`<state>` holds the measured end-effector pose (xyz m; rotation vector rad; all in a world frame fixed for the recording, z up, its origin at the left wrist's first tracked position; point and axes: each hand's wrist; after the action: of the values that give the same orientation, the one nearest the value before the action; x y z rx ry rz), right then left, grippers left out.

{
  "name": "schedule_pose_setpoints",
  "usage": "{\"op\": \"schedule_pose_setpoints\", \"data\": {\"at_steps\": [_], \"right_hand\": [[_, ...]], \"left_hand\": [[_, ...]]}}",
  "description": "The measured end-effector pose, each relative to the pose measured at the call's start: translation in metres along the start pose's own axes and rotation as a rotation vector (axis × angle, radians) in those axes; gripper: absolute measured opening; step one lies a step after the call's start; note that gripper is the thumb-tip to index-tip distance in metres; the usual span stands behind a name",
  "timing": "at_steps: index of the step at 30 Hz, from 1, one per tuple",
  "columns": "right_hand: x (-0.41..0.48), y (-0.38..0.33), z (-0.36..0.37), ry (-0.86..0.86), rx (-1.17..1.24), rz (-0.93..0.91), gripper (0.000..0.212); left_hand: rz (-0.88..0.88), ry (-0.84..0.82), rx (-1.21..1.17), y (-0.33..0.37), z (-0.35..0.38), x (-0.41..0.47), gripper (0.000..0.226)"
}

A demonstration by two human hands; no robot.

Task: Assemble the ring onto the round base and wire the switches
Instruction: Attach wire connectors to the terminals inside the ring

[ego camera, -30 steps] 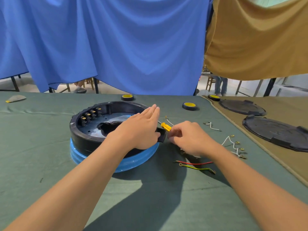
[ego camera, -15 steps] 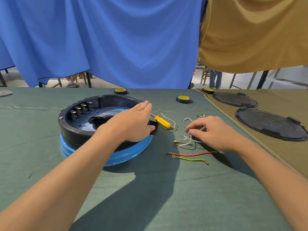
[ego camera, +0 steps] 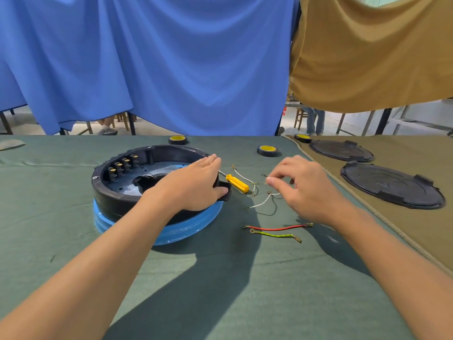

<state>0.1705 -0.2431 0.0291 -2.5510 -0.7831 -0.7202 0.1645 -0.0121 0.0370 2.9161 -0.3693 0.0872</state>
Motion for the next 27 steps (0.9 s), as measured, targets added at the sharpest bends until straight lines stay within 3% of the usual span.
{"op": "schedule_pose_setpoints", "data": {"at_steps": [9, 16, 19, 27], "right_hand": [[0.027, -0.038, -0.021, 0.142, 0.146, 0.000, 0.019], [0.061, -0.058, -0.024, 0.076, 0.689, 0.334, 0.034], [0.072, -0.067, -0.018, 0.076, 0.904, 0.424, 0.035], [0.089, -0.070, 0.003, 0.207, 1.180, 0.643, 0.029]], "left_hand": [[0.038, 0.047, -0.208, 0.001, -0.006, -0.010, 0.072], [0.080, -0.034, -0.501, -0.006, -0.014, -0.012, 0.057], [0.124, -0.045, -0.626, -0.009, -0.013, -0.011, 0.040], [0.163, -0.023, -0.816, -0.015, -0.015, -0.011, 0.016]]}}
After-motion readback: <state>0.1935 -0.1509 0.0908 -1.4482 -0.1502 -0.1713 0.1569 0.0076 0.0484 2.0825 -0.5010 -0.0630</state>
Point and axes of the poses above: each hand's wrist, its own x-axis towards the middle knuckle, its own z-axis out of the palm, y = z × x, and after that the axes turned 4 degrees about -x, right-handed
